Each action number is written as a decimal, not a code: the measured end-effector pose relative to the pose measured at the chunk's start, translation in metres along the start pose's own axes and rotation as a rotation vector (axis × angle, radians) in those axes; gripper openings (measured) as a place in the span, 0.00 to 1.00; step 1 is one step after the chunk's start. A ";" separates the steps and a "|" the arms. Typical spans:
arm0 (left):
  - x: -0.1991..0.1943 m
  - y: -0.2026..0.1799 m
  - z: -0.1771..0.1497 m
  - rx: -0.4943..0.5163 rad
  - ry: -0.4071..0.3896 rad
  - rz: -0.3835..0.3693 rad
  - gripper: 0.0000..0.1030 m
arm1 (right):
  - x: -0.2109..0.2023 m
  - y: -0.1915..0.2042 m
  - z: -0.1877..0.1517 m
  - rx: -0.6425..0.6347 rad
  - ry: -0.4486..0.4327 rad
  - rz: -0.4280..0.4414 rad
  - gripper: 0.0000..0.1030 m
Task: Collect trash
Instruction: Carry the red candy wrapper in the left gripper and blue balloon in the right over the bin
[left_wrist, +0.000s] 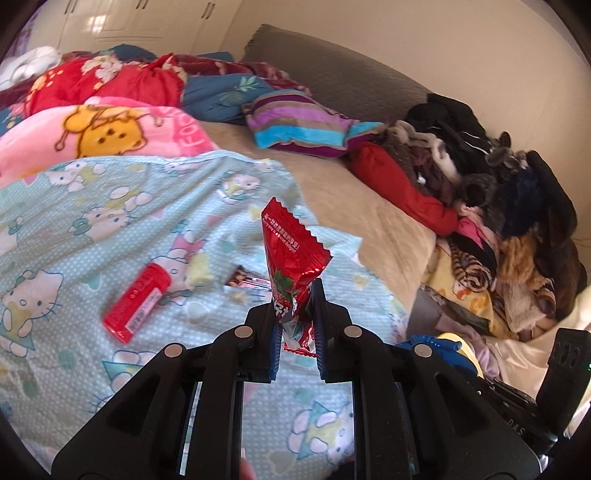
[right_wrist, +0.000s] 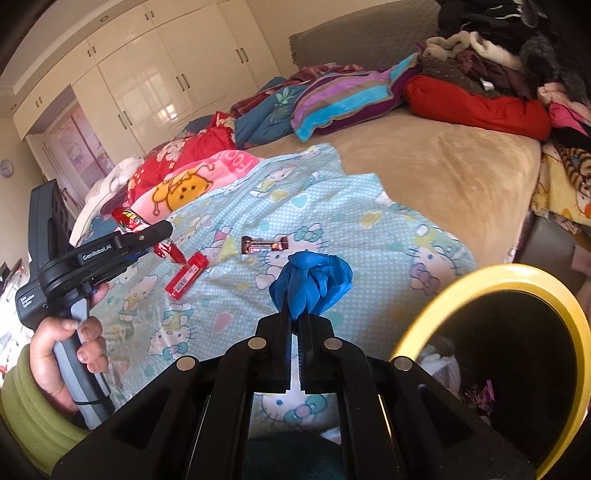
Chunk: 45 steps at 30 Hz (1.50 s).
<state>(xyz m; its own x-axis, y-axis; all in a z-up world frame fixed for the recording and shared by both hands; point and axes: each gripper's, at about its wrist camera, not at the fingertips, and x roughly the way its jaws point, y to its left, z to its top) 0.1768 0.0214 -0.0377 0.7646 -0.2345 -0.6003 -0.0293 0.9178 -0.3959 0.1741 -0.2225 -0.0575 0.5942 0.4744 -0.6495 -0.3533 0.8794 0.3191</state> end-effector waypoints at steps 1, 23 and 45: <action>-0.001 -0.005 -0.001 0.010 0.001 -0.007 0.09 | -0.004 -0.003 -0.001 0.005 -0.004 -0.007 0.03; -0.020 -0.080 -0.026 0.149 0.015 -0.134 0.09 | -0.073 -0.039 -0.013 0.054 -0.100 -0.119 0.03; -0.028 -0.141 -0.054 0.274 0.060 -0.230 0.09 | -0.115 -0.061 -0.015 0.082 -0.175 -0.173 0.03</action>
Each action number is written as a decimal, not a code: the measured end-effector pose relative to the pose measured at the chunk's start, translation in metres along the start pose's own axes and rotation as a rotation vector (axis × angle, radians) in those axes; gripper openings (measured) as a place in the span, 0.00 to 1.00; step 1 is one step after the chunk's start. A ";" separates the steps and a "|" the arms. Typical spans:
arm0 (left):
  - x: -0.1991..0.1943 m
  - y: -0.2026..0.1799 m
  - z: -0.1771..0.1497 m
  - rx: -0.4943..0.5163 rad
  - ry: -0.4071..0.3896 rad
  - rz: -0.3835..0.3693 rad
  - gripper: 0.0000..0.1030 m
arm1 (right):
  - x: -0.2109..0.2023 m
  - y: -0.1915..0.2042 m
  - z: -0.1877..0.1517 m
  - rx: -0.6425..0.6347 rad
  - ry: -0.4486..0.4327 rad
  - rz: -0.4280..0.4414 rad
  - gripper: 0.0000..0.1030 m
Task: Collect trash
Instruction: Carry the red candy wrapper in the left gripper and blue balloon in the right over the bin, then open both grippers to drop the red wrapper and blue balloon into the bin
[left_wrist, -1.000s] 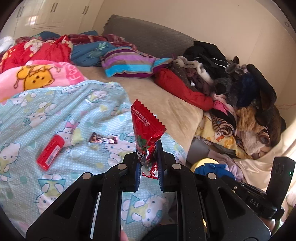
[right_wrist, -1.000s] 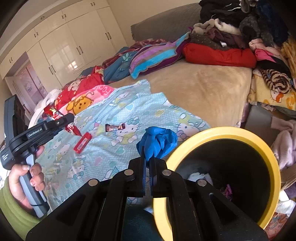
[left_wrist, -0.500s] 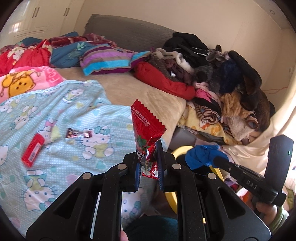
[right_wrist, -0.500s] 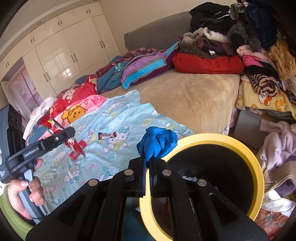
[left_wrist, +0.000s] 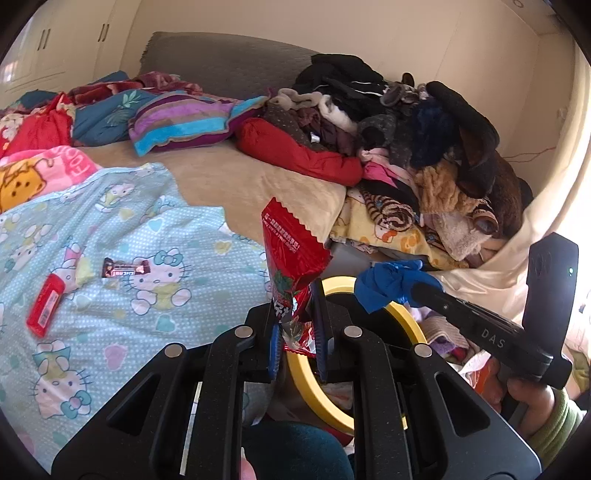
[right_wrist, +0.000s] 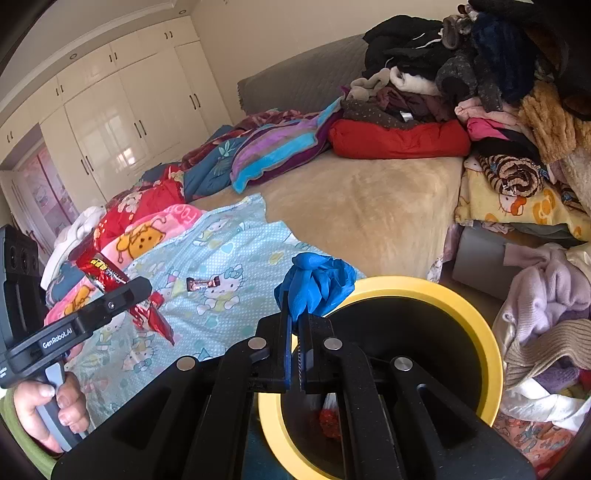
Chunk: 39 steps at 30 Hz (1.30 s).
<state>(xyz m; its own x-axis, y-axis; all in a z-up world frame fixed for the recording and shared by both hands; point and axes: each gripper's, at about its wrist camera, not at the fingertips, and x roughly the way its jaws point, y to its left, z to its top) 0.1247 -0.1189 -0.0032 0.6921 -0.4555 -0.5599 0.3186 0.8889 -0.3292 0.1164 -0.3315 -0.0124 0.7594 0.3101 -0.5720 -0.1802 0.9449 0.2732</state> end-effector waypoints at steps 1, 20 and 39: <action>0.000 -0.003 0.000 0.005 0.001 -0.004 0.09 | -0.002 -0.001 0.000 0.001 -0.003 -0.002 0.03; 0.012 -0.036 -0.009 0.075 0.037 -0.052 0.09 | -0.016 -0.033 -0.001 0.006 -0.024 -0.103 0.03; 0.043 -0.070 -0.031 0.144 0.120 -0.085 0.09 | -0.005 -0.079 -0.016 0.070 0.019 -0.160 0.03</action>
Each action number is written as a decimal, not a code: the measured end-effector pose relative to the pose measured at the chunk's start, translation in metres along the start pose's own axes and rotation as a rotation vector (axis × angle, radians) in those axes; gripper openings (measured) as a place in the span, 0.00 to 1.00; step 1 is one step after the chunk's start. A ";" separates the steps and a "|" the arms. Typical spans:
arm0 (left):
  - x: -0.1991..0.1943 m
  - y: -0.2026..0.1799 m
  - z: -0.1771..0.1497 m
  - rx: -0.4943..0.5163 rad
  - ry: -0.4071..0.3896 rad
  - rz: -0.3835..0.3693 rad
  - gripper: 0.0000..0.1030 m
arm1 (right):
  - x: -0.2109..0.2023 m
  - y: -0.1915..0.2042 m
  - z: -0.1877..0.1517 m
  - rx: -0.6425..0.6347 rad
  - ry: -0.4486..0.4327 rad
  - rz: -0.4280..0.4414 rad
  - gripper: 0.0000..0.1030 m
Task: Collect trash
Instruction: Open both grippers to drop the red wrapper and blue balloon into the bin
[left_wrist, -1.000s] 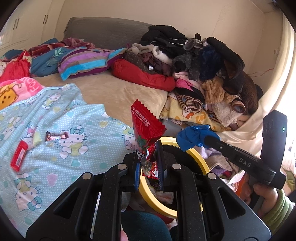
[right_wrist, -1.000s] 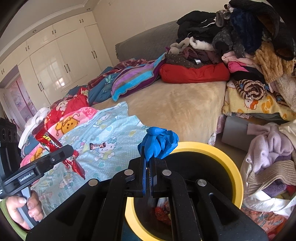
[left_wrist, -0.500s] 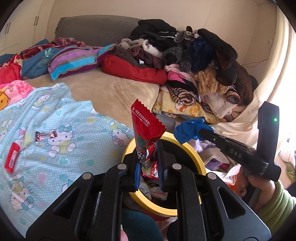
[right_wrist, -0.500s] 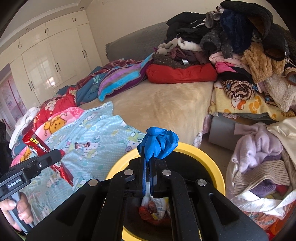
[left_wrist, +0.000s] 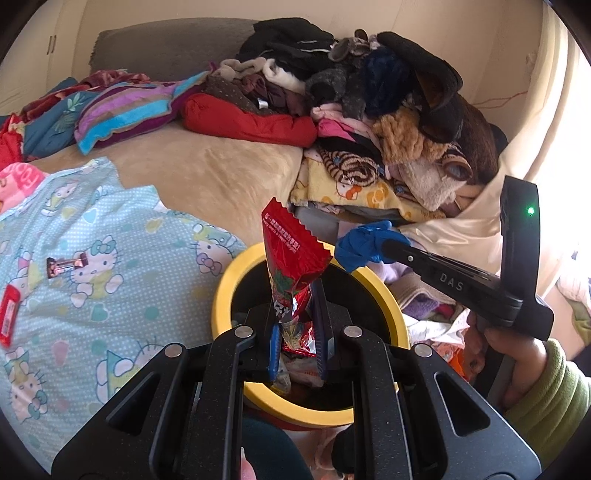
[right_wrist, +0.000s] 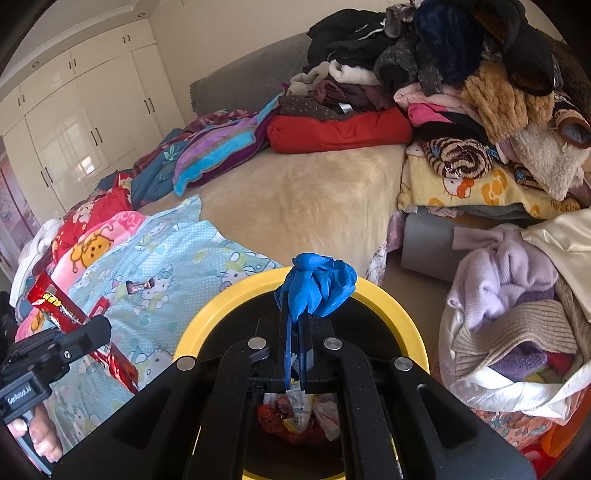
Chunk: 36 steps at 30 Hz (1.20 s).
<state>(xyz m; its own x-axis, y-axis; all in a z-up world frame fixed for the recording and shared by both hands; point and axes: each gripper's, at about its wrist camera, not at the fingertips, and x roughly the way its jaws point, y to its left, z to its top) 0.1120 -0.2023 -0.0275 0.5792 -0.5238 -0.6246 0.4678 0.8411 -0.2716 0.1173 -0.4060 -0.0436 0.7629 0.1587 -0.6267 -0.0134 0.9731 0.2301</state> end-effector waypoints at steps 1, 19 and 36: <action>0.002 -0.002 -0.001 0.005 0.005 -0.001 0.09 | 0.001 -0.002 0.000 0.002 0.003 0.000 0.03; 0.041 -0.011 -0.019 0.026 0.104 -0.031 0.09 | 0.024 -0.017 -0.012 0.020 0.089 0.006 0.03; 0.081 -0.011 -0.030 0.040 0.194 -0.041 0.09 | 0.039 -0.028 -0.020 0.040 0.145 0.013 0.03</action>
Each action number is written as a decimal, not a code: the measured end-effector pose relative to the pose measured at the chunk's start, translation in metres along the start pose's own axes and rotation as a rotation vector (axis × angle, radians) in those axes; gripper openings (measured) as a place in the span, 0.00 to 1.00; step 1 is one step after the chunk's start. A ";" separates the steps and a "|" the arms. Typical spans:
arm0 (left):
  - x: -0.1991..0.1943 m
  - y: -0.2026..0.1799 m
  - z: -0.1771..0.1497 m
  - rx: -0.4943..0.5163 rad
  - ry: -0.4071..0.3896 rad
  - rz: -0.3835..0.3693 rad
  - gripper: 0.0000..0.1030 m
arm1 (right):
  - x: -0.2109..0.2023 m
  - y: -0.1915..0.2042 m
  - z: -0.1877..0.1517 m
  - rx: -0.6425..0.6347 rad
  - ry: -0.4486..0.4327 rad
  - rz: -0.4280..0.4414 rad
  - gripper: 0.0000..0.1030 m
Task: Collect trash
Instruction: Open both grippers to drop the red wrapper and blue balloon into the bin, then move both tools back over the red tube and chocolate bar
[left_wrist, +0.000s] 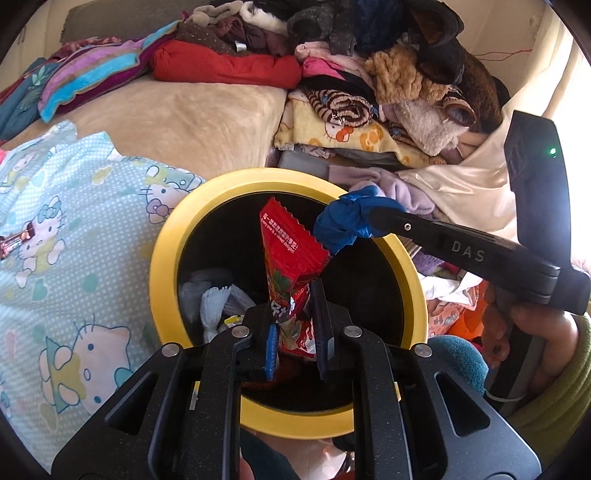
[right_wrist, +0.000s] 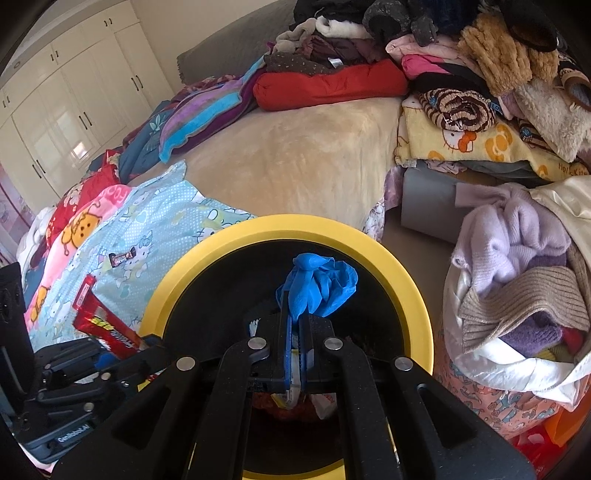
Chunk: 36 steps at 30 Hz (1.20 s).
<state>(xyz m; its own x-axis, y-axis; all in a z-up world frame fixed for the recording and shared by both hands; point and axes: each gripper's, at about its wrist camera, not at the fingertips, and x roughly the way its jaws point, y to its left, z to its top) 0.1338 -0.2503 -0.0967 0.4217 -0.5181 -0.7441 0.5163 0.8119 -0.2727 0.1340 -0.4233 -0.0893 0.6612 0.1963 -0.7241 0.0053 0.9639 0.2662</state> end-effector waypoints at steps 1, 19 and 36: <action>0.002 -0.001 0.000 0.004 0.002 -0.001 0.09 | 0.000 0.000 0.000 0.001 -0.001 0.000 0.03; -0.028 -0.003 0.009 0.017 -0.091 0.063 0.89 | -0.029 0.010 0.011 -0.002 -0.075 0.001 0.56; -0.106 0.053 0.007 -0.050 -0.264 0.247 0.89 | -0.042 0.085 0.015 -0.134 -0.162 0.073 0.67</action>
<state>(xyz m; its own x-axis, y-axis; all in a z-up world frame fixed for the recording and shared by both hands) 0.1222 -0.1544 -0.0283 0.7107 -0.3509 -0.6097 0.3404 0.9300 -0.1385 0.1174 -0.3527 -0.0266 0.7680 0.2459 -0.5914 -0.1401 0.9655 0.2195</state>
